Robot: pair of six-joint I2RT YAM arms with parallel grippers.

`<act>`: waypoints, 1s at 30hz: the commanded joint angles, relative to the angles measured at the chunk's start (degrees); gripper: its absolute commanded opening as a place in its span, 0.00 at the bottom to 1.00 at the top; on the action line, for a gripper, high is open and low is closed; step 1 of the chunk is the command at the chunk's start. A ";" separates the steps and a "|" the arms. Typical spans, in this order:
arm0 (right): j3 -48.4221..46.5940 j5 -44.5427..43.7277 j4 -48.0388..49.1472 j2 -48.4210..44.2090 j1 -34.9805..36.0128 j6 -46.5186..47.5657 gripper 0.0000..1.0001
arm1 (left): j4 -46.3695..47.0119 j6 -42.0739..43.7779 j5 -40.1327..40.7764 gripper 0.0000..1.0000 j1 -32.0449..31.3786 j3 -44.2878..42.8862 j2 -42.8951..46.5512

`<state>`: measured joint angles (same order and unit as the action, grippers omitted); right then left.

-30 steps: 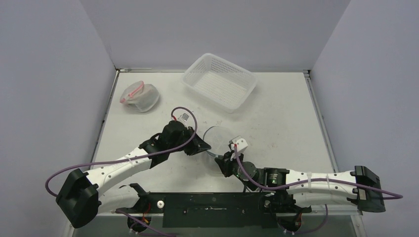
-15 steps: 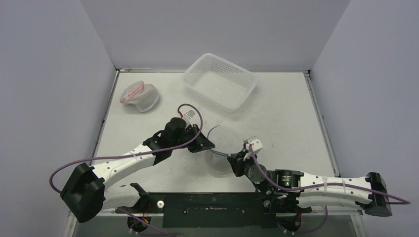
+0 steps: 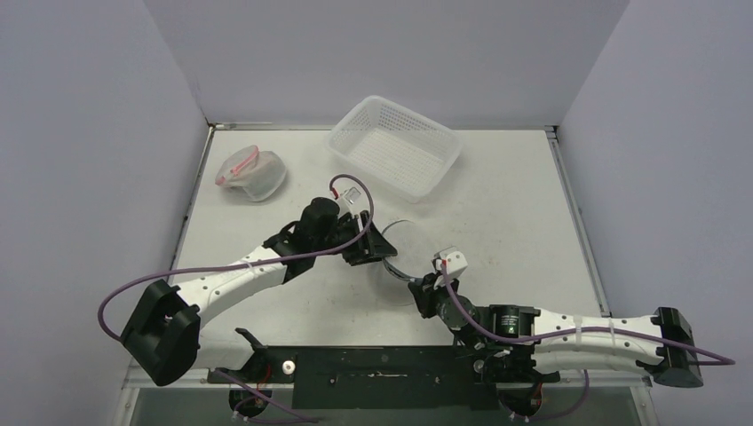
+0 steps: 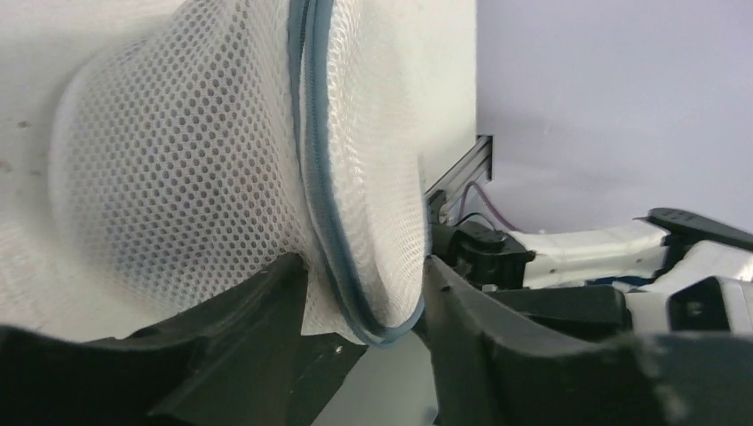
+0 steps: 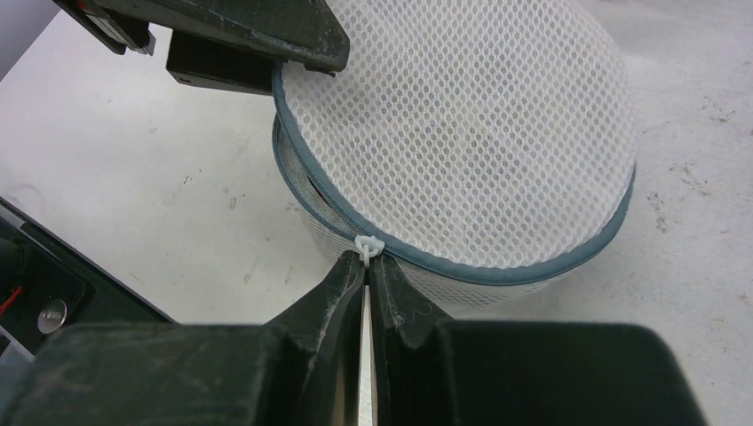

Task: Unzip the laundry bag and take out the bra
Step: Unzip the laundry bag at the center of the board.

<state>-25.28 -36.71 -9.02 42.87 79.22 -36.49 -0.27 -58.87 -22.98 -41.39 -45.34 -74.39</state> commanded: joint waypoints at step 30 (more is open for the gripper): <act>-8.87 11.57 21.70 22.45 0.14 7.02 0.05 | -12.54 -11.61 12.13 0.84 -0.54 11.58 22.91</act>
<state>-31.38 -26.92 8.36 64.58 79.20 -30.37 -19.09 -67.40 -13.06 -41.58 -33.19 -50.43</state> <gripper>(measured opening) 0.062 0.868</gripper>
